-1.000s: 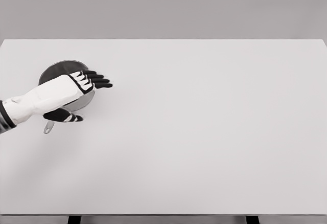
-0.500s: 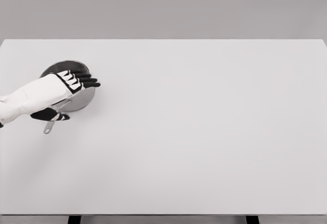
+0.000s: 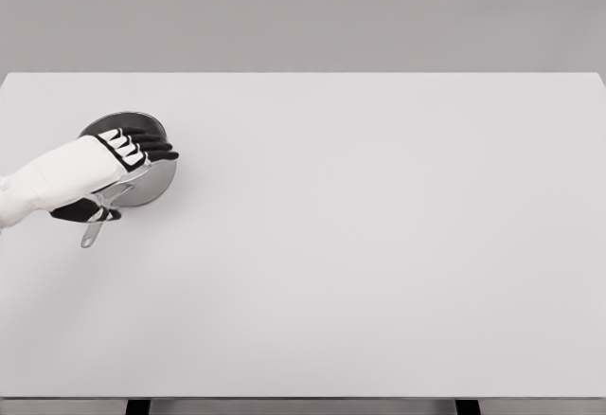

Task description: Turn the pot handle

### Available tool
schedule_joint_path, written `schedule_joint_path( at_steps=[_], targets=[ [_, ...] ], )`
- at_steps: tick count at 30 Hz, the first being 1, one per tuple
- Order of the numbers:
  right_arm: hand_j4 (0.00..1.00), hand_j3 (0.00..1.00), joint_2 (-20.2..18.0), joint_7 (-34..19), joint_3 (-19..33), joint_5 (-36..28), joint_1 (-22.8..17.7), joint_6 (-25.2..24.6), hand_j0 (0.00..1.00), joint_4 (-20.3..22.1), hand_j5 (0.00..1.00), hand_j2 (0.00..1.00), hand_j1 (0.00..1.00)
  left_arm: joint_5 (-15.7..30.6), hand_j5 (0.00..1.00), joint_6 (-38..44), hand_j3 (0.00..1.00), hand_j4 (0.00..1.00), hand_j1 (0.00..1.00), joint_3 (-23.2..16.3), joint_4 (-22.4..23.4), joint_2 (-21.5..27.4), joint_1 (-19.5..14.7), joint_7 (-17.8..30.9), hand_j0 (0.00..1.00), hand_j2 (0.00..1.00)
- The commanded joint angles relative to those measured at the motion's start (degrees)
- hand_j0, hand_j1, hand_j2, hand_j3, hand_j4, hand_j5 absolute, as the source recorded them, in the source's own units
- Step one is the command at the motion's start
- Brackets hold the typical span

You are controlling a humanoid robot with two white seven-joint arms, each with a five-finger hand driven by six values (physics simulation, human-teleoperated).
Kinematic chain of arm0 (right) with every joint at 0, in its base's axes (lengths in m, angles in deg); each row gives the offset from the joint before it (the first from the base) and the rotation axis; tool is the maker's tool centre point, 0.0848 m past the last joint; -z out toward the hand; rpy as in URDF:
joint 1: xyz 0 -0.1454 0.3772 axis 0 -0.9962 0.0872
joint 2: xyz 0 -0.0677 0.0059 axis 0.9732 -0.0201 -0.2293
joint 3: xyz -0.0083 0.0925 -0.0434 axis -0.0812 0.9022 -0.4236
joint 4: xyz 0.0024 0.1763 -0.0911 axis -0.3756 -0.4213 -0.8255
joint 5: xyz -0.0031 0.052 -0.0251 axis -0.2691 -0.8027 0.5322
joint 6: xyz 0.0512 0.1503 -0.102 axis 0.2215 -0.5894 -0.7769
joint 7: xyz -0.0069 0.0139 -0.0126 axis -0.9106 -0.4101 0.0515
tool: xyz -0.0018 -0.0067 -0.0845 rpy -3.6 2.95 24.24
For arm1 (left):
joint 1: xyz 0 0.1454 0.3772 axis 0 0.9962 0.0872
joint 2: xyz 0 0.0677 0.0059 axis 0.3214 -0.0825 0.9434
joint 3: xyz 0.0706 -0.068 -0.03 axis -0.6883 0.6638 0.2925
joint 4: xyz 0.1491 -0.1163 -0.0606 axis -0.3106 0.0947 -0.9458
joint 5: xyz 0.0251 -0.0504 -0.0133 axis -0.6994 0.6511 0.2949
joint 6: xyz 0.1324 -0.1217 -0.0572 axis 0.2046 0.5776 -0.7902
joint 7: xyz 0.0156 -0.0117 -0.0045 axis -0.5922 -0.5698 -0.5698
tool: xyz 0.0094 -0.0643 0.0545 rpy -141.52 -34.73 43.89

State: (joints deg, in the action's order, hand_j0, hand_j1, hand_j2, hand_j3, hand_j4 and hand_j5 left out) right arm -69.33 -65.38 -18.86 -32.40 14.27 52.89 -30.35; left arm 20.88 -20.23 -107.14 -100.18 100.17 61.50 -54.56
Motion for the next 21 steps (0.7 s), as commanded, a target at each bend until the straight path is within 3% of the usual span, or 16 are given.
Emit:
schedule_joint_path(
  at_steps=[1, 12, 21],
  targets=[
    [1.0, 1.0, 0.0, 0.0, 0.1, 0.0, 0.0, 0.0, 1.0, 0.0, 1.0, 1.0, 1.0, 0.2, 1.0, 0.1, 1.0, 1.0, 1.0, 0.1, 0.0, -0.4, 0.0, 0.0, 1.0, 1.0],
    [1.0, 1.0, 0.0, 0.0, 0.1, 0.0, 0.0, 0.0, 1.0, 0.0, 1.0, 1.0, 1.0, -4.2, 1.0, 0.9, 1.0, 1.0, 1.0, -0.8, 0.4, -4.8, -0.3, 0.0, 1.0, 1.0],
    [1.0, 1.0, 0.0, 0.0, 0.1, 0.0, 0.0, 0.0, 1.0, 0.0, 1.0, 1.0, 1.0, -5.7, 1.0, 0.9, 1.0, 1.0, 1.0, -0.2, 1.5, -4.2, 1.0, 0.0, 1.0, 1.0]
  ],
)
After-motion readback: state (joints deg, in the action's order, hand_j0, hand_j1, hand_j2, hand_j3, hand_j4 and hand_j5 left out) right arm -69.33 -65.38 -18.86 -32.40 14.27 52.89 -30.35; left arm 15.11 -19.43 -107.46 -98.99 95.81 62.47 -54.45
